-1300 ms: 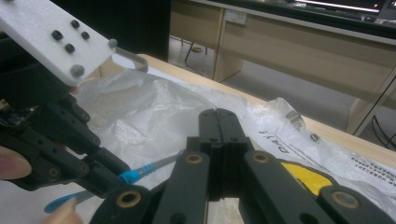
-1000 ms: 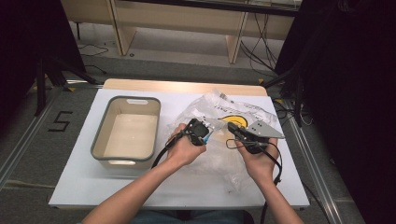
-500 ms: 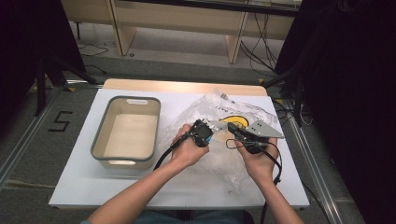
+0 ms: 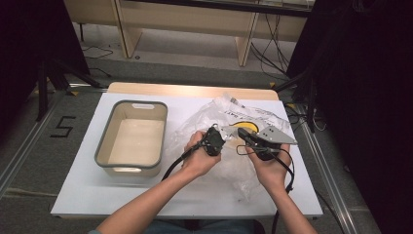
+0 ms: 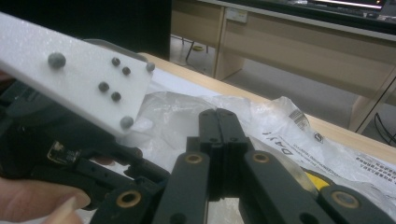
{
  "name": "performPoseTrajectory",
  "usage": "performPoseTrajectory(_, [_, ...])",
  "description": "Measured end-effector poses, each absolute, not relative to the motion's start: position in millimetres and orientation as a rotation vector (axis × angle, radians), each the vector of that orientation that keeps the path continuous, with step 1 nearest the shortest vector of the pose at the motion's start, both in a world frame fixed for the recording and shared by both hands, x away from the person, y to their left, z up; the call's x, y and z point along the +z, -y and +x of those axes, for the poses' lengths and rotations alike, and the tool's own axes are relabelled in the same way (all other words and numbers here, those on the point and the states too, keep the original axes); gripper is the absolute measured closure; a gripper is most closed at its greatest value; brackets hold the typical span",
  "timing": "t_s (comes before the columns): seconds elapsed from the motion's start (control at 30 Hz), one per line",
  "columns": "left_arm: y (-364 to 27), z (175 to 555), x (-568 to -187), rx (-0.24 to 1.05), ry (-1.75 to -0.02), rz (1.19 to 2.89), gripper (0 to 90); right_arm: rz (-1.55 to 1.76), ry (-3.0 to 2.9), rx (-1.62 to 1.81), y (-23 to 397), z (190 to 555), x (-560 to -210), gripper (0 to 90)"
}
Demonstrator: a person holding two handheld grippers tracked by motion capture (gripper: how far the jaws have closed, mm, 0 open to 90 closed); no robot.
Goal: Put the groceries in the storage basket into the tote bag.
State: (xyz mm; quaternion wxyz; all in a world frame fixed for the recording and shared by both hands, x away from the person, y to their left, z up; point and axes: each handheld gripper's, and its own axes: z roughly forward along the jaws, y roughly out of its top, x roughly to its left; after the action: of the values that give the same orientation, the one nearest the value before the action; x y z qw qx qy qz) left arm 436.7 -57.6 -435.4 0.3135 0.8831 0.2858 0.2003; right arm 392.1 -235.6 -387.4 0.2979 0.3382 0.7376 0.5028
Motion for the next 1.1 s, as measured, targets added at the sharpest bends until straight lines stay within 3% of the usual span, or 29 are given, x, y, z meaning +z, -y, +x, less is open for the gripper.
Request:
performPoseTrajectory(0.5, [60, 438, -443, 0.612, -0.635, 2.375, 79.2, 0.900, -1.959, 1.335, 236, 392, -387, 90.0])
performPoseTrajectory(0.6, [59, 437, -445, 0.607, -0.611, 2.381, 72.2, 0.900, -1.960, 1.334, 236, 392, -387, 90.0])
performPoseTrajectory(0.7, [56, 433, -446, 0.620, -0.575, 2.372, 57.9, 0.900, -1.957, 1.333, 236, 392, -388, 90.0])
performPoseTrajectory(0.83, [45, 424, -439, 0.595, -0.573, 2.336, 48.6, 0.901, -1.962, 1.328, 237, 392, -388, 90.0])
performPoseTrajectory(1.1, [10, 395, -418, 0.522, -0.567, 2.254, 46.9, 0.914, -1.997, 1.320, 238, 391, -392, 90.0])
